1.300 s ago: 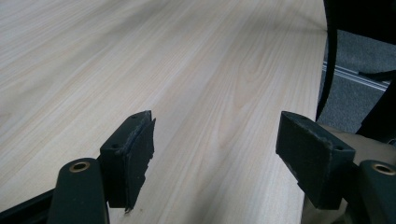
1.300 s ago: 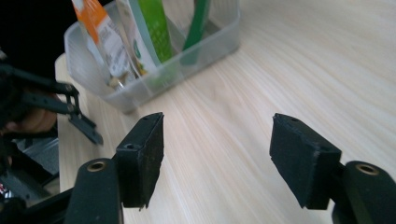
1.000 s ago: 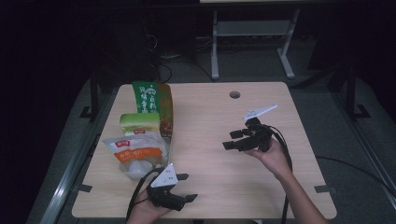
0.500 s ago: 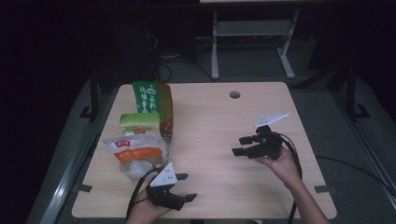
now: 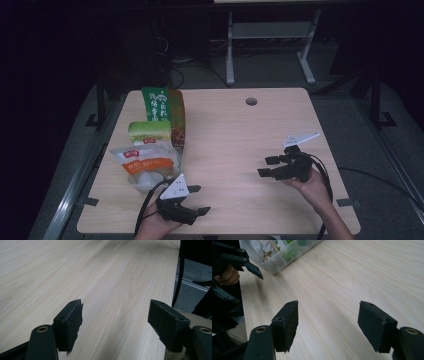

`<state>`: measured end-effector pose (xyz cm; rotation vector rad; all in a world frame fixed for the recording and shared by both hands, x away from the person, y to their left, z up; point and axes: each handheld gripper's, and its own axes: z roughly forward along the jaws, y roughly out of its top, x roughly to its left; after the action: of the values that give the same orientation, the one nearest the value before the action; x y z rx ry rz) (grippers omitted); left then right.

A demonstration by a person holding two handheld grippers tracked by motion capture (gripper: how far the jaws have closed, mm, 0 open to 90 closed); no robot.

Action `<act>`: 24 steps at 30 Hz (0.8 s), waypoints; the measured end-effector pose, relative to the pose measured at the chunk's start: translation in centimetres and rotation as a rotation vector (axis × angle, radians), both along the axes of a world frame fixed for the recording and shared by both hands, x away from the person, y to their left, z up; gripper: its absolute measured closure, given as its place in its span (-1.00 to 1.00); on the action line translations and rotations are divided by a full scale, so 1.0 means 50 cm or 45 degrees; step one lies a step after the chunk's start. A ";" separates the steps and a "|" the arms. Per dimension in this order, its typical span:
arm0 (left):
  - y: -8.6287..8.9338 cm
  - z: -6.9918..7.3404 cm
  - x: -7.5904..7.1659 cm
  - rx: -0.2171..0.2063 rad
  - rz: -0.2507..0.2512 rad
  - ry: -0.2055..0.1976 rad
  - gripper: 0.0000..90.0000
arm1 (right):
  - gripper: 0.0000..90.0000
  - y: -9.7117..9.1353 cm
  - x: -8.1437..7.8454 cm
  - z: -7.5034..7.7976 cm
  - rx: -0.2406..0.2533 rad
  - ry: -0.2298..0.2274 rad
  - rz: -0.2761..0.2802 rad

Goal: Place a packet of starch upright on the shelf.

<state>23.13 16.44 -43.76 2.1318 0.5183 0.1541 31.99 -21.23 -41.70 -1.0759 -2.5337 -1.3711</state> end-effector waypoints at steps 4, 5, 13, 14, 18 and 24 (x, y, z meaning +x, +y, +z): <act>0.001 0.000 -0.001 0.000 0.003 0.001 -0.40 | -0.30 -0.017 -0.014 -0.008 0.003 0.016 -0.021; 0.001 0.000 -0.001 0.003 0.002 -0.001 -0.40 | -0.30 -0.023 -0.019 -0.011 0.001 0.012 -0.026; 0.003 0.002 -0.004 0.004 0.006 0.007 -0.39 | -0.30 -0.048 -0.048 -0.029 -0.008 0.026 -0.042; 0.003 0.002 -0.004 0.002 0.008 0.007 -0.39 | -0.30 -0.050 -0.052 -0.029 -0.011 0.019 -0.050; 0.003 0.003 -0.005 0.005 0.009 0.005 -0.40 | -0.31 -0.064 -0.069 -0.031 -0.007 0.009 -0.066; 0.004 0.004 -0.007 -0.001 0.012 0.003 -0.40 | -0.33 -0.088 -0.095 -0.039 0.013 0.014 -0.109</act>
<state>22.78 16.66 -43.57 2.1295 0.5293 0.1568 27.22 -25.61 -43.67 -1.1994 -2.4977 -1.3917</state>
